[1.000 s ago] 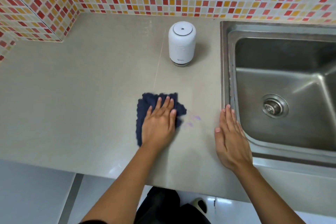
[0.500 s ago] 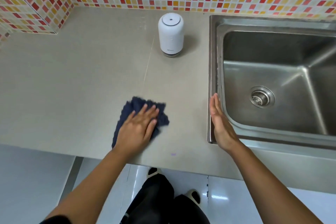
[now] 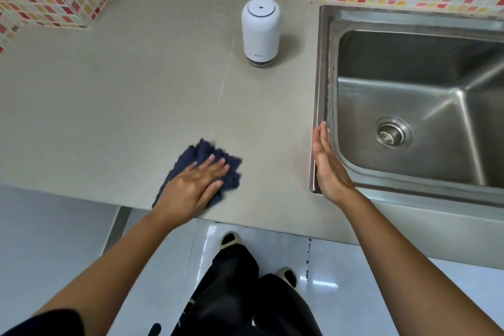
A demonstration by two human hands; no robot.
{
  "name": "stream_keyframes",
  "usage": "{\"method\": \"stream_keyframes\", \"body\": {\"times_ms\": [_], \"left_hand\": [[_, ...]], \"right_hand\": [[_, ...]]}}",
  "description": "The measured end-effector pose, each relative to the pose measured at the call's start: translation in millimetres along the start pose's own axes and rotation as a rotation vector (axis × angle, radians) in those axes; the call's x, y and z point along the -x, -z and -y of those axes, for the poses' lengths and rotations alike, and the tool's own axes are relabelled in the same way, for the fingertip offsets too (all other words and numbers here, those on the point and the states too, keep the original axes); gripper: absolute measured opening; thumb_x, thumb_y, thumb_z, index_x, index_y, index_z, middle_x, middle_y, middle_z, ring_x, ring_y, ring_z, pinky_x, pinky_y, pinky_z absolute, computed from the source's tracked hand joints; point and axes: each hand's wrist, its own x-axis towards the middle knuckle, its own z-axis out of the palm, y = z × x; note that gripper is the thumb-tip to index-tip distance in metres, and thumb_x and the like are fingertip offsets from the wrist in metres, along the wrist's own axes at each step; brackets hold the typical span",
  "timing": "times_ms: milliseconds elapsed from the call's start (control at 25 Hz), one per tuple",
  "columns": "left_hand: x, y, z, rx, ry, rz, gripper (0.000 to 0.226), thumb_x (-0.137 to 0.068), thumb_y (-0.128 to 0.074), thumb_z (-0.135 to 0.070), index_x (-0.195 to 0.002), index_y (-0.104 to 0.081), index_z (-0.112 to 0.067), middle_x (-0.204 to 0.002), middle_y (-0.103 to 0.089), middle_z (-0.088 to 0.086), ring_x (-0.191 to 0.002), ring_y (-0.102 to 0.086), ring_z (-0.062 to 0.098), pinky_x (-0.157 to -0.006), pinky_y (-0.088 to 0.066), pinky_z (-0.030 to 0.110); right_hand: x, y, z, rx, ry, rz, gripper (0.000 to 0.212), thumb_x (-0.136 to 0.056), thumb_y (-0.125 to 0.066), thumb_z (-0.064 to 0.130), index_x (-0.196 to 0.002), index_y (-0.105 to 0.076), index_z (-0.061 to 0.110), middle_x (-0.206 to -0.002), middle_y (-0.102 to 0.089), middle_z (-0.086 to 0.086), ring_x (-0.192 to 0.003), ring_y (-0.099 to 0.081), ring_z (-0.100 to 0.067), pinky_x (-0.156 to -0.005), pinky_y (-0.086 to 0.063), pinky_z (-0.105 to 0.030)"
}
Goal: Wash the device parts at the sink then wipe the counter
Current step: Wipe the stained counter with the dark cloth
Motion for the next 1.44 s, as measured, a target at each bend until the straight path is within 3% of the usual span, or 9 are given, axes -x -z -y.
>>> {"method": "stream_keyframes", "body": {"times_ms": [80, 240, 480, 560, 680, 880, 1080, 1200, 1440], "left_hand": [[-17.7, -14.0, -30.5, -0.034, 0.126, -0.070, 0.061, -0.100, -0.017, -0.048, -0.125, -0.060, -0.012, -0.131, -0.059, 0.005, -0.131, -0.042, 0.018, -0.106, -0.030, 0.033], [-1.9, -49.5, -112.3, -0.035, -0.138, -0.006, 0.045, -0.098, -0.032, -0.039, -0.117, -0.066, -0.018, -0.123, -0.065, -0.002, -0.121, -0.056, 0.020, -0.102, -0.033, 0.033], [14.7, -28.7, -89.7, -0.124, -0.295, 0.246, 0.053, -0.093, -0.025, -0.053, -0.145, -0.021, -0.041, -0.156, -0.011, -0.014, -0.145, -0.005, 0.012, -0.116, -0.005, 0.045], [10.5, -30.3, -84.4, -0.261, -0.387, 0.167, 0.051, -0.092, -0.031, -0.049, -0.142, -0.029, -0.041, -0.153, -0.030, -0.008, -0.142, -0.026, 0.018, -0.107, -0.025, 0.057], [6.8, -53.7, -94.3, -0.320, -0.439, 0.111, 0.047, -0.095, -0.036, -0.046, -0.141, -0.035, -0.034, -0.147, -0.042, -0.005, -0.136, -0.037, 0.022, -0.102, -0.041, 0.050], [30.8, -50.1, -58.7, -0.322, -0.518, -0.053, 0.048, -0.095, -0.041, -0.005, -0.140, -0.039, -0.023, -0.141, -0.050, -0.004, -0.135, -0.039, 0.017, -0.108, -0.034, 0.037], [81.2, 13.3, 57.8, -0.310, -0.336, 0.045, 0.049, -0.102, -0.027, -0.013, -0.149, -0.017, -0.021, -0.142, -0.045, 0.003, -0.138, -0.031, 0.018, -0.116, -0.020, 0.032], [91.8, 37.6, 90.2, -0.311, -0.273, 0.138, 0.046, -0.102, -0.025, -0.018, -0.148, -0.021, -0.019, -0.143, -0.044, 0.005, -0.133, -0.042, 0.024, -0.116, -0.018, 0.032], [45.8, -15.7, -7.0, -0.205, -0.355, 0.018, 0.042, -0.101, -0.031, -0.032, -0.132, -0.053, -0.014, -0.135, -0.055, 0.002, -0.130, -0.046, 0.018, -0.111, -0.031, 0.033]], "right_hand": [[-1.1, -1.3, 1.0, 0.038, 0.021, 0.001, 0.051, -0.100, -0.009, 0.042, -0.146, 0.008, 0.028, -0.154, 0.013, 0.016, -0.134, 0.015, 0.009, -0.106, 0.005, -0.016], [-3.0, -3.0, -2.5, 0.147, 0.058, -0.004, 0.051, -0.101, -0.009, 0.037, -0.147, 0.008, 0.023, -0.155, 0.016, 0.010, -0.133, 0.017, 0.008, -0.108, 0.006, -0.017], [8.4, -3.2, -2.2, 0.438, 0.082, 0.050, 0.054, -0.101, -0.013, 0.031, -0.147, 0.010, 0.016, -0.153, 0.025, 0.004, -0.136, 0.023, -0.002, -0.117, 0.003, -0.030], [15.0, -2.1, -2.3, 0.537, 0.101, 0.086, 0.055, -0.100, -0.014, 0.030, -0.146, 0.012, 0.014, -0.152, 0.027, 0.002, -0.135, 0.025, -0.004, -0.114, 0.005, -0.027], [18.0, 1.2, -6.2, 0.598, 0.120, 0.102, 0.056, -0.100, -0.016, 0.027, -0.146, 0.012, 0.013, -0.152, 0.027, 0.001, -0.135, 0.025, -0.004, -0.113, 0.006, -0.026], [18.4, -2.8, -10.8, 0.700, 0.116, 0.065, 0.059, -0.097, -0.012, 0.033, -0.146, 0.013, 0.012, -0.151, 0.028, 0.000, -0.137, 0.025, -0.009, -0.115, 0.007, -0.029], [17.7, -10.9, -7.1, 0.779, 0.114, -0.004, 0.069, -0.087, -0.008, 0.038, -0.146, 0.009, 0.008, -0.149, 0.025, -0.002, -0.137, 0.022, -0.010, -0.114, 0.009, -0.029], [17.0, -15.3, -6.7, 0.809, 0.112, -0.051, 0.069, -0.086, -0.007, 0.037, -0.146, 0.006, 0.006, -0.149, 0.022, -0.003, -0.138, 0.019, -0.012, -0.113, 0.010, -0.028], [13.0, -22.8, -11.5, 0.883, 0.110, -0.129, 0.078, -0.080, 0.001, 0.042, -0.147, -0.003, 0.003, -0.156, 0.006, -0.009, -0.142, 0.011, -0.017, -0.113, 0.008, -0.033]]}}
